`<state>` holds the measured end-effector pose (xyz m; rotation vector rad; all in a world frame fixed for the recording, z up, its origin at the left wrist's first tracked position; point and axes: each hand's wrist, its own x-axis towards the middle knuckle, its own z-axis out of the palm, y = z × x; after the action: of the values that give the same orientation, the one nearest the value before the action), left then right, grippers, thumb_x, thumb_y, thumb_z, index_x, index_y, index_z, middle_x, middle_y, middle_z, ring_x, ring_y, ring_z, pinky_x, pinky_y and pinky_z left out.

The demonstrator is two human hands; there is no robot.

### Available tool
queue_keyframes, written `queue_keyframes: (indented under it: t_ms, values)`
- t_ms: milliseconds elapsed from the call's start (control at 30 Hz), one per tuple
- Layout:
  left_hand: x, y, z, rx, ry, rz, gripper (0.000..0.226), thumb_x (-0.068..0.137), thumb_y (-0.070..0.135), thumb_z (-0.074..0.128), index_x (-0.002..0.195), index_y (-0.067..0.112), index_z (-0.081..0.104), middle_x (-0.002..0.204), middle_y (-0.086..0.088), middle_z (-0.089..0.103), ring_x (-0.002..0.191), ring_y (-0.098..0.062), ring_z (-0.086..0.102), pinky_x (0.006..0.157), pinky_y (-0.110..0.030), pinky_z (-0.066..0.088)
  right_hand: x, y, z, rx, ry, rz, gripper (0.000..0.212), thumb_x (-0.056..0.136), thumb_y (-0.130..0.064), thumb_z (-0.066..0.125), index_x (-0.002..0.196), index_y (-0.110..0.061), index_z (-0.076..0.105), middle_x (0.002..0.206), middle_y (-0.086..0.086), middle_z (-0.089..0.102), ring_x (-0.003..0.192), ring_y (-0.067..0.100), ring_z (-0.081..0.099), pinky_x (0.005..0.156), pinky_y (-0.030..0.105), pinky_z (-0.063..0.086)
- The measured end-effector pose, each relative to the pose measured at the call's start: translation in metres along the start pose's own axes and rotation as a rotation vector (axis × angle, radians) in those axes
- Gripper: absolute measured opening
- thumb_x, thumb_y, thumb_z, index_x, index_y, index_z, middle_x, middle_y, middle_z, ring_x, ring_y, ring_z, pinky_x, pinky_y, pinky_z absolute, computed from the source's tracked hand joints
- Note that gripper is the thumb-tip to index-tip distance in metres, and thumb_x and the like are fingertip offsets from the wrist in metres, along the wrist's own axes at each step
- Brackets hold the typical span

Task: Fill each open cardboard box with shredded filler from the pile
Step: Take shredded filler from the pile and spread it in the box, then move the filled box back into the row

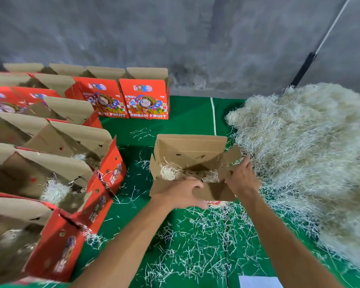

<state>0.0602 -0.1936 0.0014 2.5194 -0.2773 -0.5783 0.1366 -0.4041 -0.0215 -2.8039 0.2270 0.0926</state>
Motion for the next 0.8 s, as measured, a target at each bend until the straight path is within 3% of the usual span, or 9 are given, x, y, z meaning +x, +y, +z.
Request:
queue_keyframes:
  t_ms: [67, 167, 233, 300, 467, 533, 600, 667, 800]
  values:
    - [-0.004, 0.005, 0.006, 0.057, 0.035, 0.01, 0.074, 0.079, 0.047, 0.076, 0.143, 0.031, 0.043, 0.15, 0.004, 0.039, 0.132, -0.016, 0.04, 0.113, -0.044, 0.031, -0.007, -0.003, -0.004, 0.035, 0.039, -0.033, 0.08, 0.099, -0.05, 0.044, 0.153, -0.003, 0.008, 0.145, 0.021, 0.041, 0.112, 0.039, 0.061, 0.08, 0.051, 0.057]
    - [-0.008, 0.007, 0.013, 0.075, 0.165, 0.007, 0.053, 0.093, 0.02, 0.064, 0.142, 0.031, 0.047, 0.15, 0.006, 0.042, 0.132, -0.015, 0.043, 0.117, -0.043, 0.027, -0.011, -0.013, -0.01, 0.076, 0.077, -0.121, 0.061, 0.102, -0.036, 0.047, 0.147, -0.003, 0.024, 0.124, 0.02, 0.057, 0.089, 0.035, 0.069, 0.07, 0.047, 0.061]
    - [-0.011, 0.007, 0.012, 0.151, 0.272, 0.009, 0.053, 0.095, 0.007, 0.056, 0.14, 0.034, 0.05, 0.146, 0.009, 0.048, 0.125, -0.012, 0.048, 0.113, -0.039, 0.032, -0.012, -0.02, -0.012, 0.15, 0.029, -0.207, 0.045, 0.103, -0.032, 0.047, 0.136, -0.003, 0.036, 0.097, 0.012, 0.065, 0.071, 0.026, 0.068, 0.059, 0.039, 0.059]
    - [-0.015, 0.004, 0.008, 0.213, 0.343, -0.012, 0.056, 0.093, 0.003, 0.054, 0.139, 0.035, 0.053, 0.141, 0.01, 0.055, 0.11, -0.008, 0.056, 0.105, -0.037, 0.042, -0.013, -0.026, -0.013, 0.244, -0.04, -0.244, 0.036, 0.101, -0.029, 0.052, 0.128, -0.008, 0.042, 0.086, 0.004, 0.065, 0.063, 0.017, 0.065, 0.048, 0.026, 0.05]
    - [-0.023, -0.006, -0.007, 0.162, 0.297, -0.066, 0.049, 0.093, 0.005, 0.056, 0.133, 0.033, 0.058, 0.136, 0.005, 0.061, 0.066, -0.003, 0.06, 0.083, -0.032, 0.057, -0.013, -0.034, -0.001, 0.505, -0.25, -0.119, 0.026, 0.098, -0.031, 0.059, 0.116, -0.019, 0.046, 0.086, 0.005, 0.066, 0.068, 0.018, 0.067, 0.053, 0.027, 0.053]
    - [-0.024, -0.015, -0.017, 0.093, 0.229, -0.056, 0.044, 0.094, 0.006, 0.056, 0.13, 0.033, 0.062, 0.135, 0.003, 0.062, 0.055, -0.005, 0.06, 0.059, -0.027, 0.057, -0.012, -0.038, 0.008, 0.441, -0.234, -0.099, 0.019, 0.098, -0.035, 0.059, 0.101, -0.018, 0.051, 0.079, 0.004, 0.065, 0.061, 0.016, 0.065, 0.05, 0.026, 0.051]
    - [-0.025, -0.028, -0.032, 0.03, 0.196, -0.047, 0.039, 0.097, 0.008, 0.053, 0.126, 0.031, 0.065, 0.136, -0.002, 0.061, 0.045, -0.006, 0.055, 0.041, -0.023, 0.047, -0.011, -0.042, 0.014, 0.431, -0.201, -0.059, 0.022, 0.098, -0.036, 0.059, 0.09, -0.016, 0.054, 0.072, 0.004, 0.066, 0.058, 0.016, 0.067, 0.047, 0.025, 0.053]
    - [-0.027, -0.042, -0.048, 0.021, 0.185, -0.026, 0.039, 0.099, 0.007, 0.048, 0.123, 0.031, 0.068, 0.137, -0.003, 0.06, 0.038, -0.007, 0.044, 0.036, -0.021, 0.038, -0.01, -0.046, 0.019, 0.454, -0.203, -0.035, 0.027, 0.099, -0.034, 0.057, 0.084, -0.011, 0.058, 0.07, 0.006, 0.067, 0.059, 0.019, 0.068, 0.049, 0.028, 0.055]
    - [-0.028, -0.069, -0.072, 0.02, 0.175, -0.006, 0.042, 0.097, 0.005, 0.046, 0.119, 0.032, 0.07, 0.124, 0.0, 0.069, 0.043, -0.016, 0.045, 0.041, -0.03, 0.04, -0.011, -0.07, 0.028, 0.473, -0.199, 0.02, 0.019, 0.099, -0.023, 0.056, 0.089, -0.007, 0.054, 0.079, 0.01, 0.066, 0.07, 0.021, 0.066, 0.058, 0.033, 0.057]
